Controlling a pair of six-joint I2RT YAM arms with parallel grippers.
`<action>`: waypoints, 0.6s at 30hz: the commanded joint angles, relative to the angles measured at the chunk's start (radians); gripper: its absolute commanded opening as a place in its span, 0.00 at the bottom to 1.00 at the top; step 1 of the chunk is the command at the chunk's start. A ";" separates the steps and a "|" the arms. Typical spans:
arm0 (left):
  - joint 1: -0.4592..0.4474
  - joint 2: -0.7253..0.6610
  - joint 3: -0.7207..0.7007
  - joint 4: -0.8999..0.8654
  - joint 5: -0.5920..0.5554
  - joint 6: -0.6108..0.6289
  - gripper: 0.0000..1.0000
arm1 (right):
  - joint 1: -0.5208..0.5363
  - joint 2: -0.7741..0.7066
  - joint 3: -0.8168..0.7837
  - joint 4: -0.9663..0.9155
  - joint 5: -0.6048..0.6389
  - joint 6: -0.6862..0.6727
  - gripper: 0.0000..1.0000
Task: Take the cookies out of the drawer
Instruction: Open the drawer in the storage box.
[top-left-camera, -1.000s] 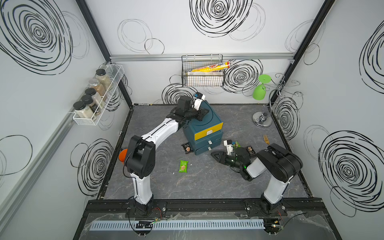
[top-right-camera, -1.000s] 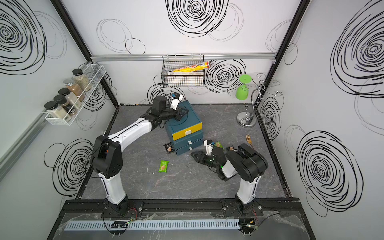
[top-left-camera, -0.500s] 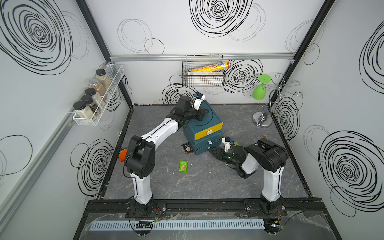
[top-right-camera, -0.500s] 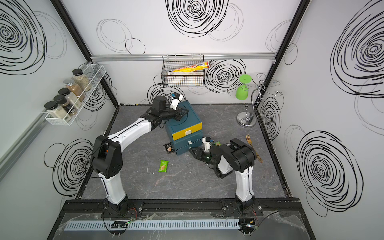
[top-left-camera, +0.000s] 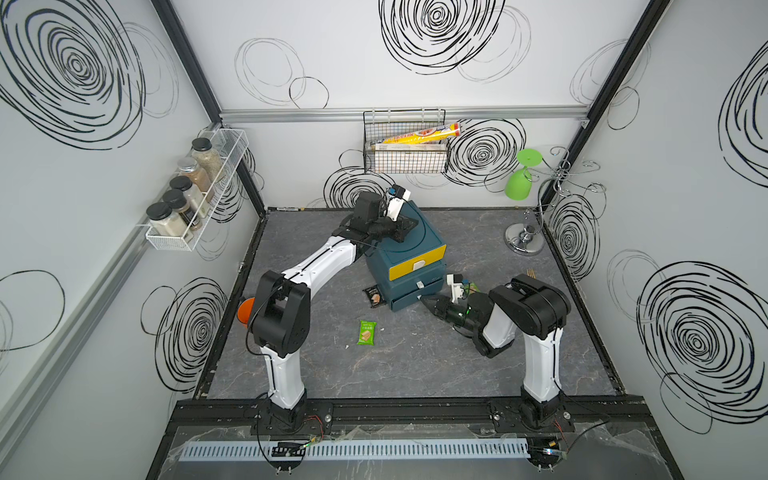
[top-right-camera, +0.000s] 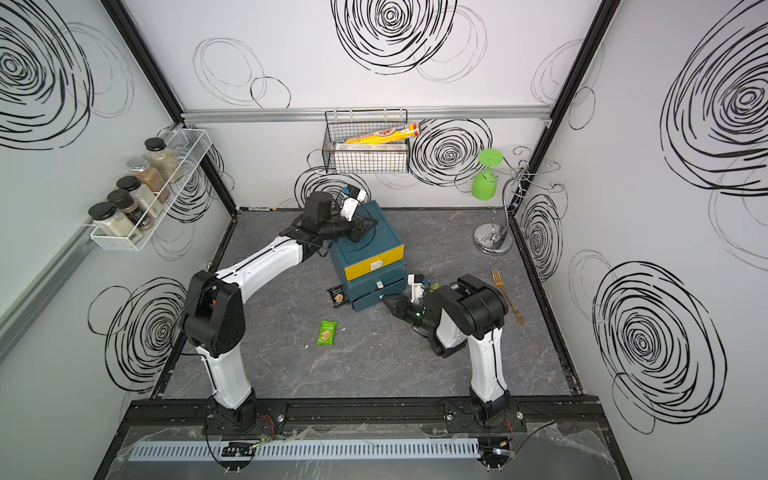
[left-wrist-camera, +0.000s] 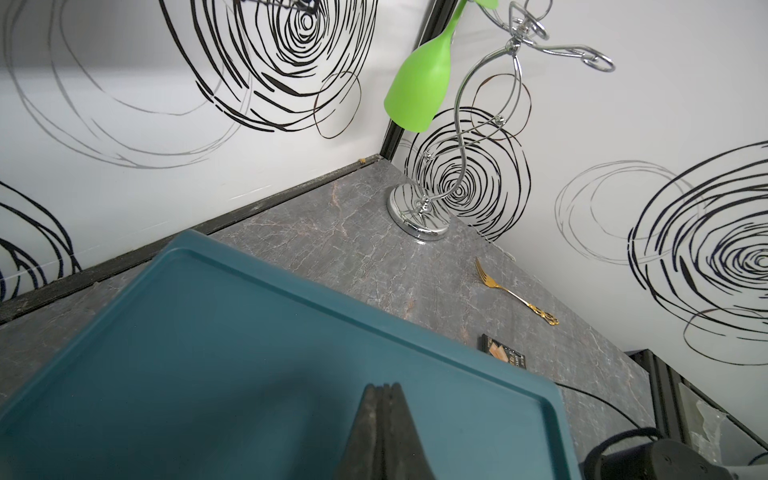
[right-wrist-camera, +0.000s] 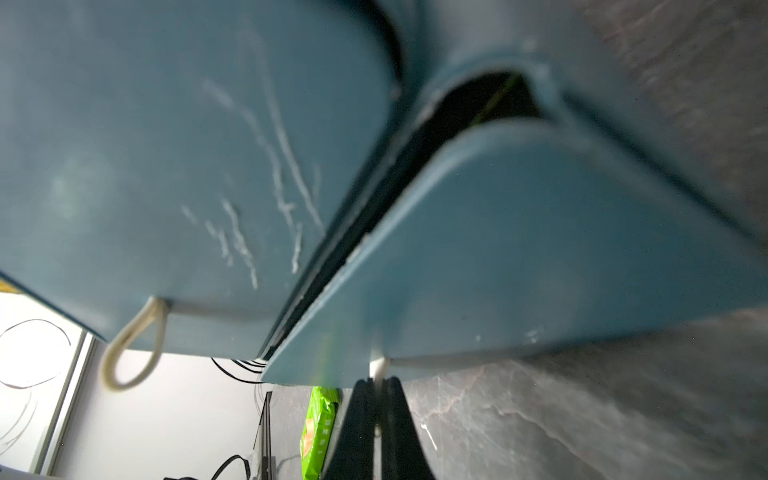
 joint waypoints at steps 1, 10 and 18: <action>0.011 0.069 -0.068 -0.204 -0.004 -0.022 0.00 | -0.004 0.006 -0.053 0.119 -0.024 0.029 0.00; 0.013 0.081 -0.049 -0.218 -0.007 -0.020 0.00 | -0.002 0.002 -0.236 0.310 -0.069 0.121 0.00; 0.015 0.082 -0.047 -0.225 -0.009 -0.008 0.00 | 0.001 -0.126 -0.419 0.311 -0.065 0.098 0.00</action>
